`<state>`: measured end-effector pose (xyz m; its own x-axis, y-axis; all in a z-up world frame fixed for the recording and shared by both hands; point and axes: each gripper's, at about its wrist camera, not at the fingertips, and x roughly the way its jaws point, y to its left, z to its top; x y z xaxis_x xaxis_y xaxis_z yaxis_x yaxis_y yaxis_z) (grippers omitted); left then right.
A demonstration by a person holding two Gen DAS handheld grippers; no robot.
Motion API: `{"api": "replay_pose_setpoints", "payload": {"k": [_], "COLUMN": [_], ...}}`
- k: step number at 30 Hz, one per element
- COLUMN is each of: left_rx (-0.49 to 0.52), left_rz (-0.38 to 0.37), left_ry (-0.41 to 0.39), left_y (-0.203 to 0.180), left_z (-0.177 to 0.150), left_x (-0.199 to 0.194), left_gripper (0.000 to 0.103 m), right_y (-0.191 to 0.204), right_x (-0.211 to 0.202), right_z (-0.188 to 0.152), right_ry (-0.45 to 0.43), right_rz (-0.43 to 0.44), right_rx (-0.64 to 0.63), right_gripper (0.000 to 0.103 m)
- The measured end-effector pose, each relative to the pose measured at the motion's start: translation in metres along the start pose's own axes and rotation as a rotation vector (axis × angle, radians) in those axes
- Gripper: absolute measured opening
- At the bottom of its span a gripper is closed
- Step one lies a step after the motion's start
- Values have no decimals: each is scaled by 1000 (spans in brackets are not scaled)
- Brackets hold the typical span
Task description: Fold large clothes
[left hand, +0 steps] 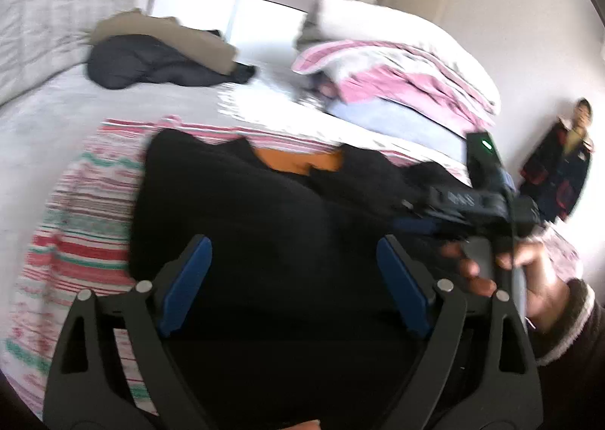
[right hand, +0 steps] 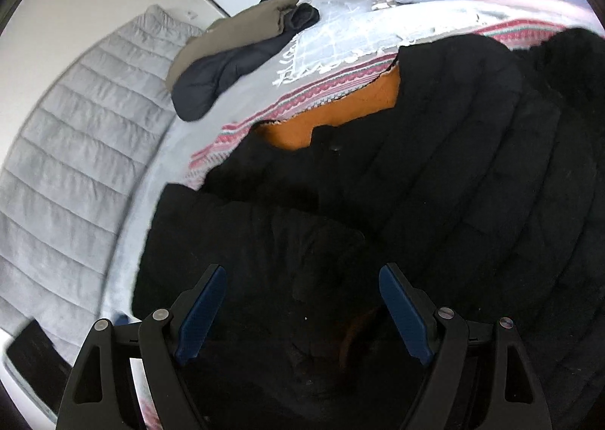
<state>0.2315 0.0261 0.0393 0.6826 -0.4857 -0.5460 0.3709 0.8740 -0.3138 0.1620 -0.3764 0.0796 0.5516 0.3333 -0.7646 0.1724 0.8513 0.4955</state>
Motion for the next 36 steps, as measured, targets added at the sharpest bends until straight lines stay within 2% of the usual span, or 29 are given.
{"api": "replay_pose_setpoints", "payload": {"k": [7, 13, 14, 15, 16, 17, 18, 21, 25, 30, 33, 36], "left_rx": [-89, -277, -295, -307, -314, -317, -318, -305, -288, -215, -149, -81], "left_rz": [104, 79, 76, 75, 75, 76, 78, 61, 30, 15, 1, -29], "left_ry": [-2, -23, -27, -31, -29, -26, -24, -24, -9, 35, 58, 119], "left_y": [71, 139, 146, 150, 155, 157, 158, 152, 140, 115, 96, 74], "left_z": [4, -8, -9, -11, -13, -14, -15, -17, -18, -23, -26, -30], "left_x": [-9, -15, -14, -14, -12, -11, -9, -3, 11, 29, 39, 59], "left_gripper": [89, 89, 88, 85, 81, 79, 75, 64, 63, 63, 63, 63], "right_y": [6, 4, 6, 9, 11, 15, 21, 43, 59, 48, 35, 26], "right_x": [10, 27, 26, 24, 21, 16, 7, -26, -63, -83, -85, -87], "right_z": [-4, -14, -15, -14, -12, -10, -7, 8, 37, 78, 94, 101], "right_ry": [32, 62, 45, 31, 22, 6, -21, -158, -295, -334, -320, -306], "right_rz": [-171, -242, -262, -282, -280, -268, -252, -275, -294, -361, -397, -413], "right_rx": [-26, -18, -33, -49, -67, -90, -120, -212, -265, -233, -207, -203], "right_gripper": [84, 83, 73, 50, 36, 30, 16, 16, 16, 17, 17, 17]}}
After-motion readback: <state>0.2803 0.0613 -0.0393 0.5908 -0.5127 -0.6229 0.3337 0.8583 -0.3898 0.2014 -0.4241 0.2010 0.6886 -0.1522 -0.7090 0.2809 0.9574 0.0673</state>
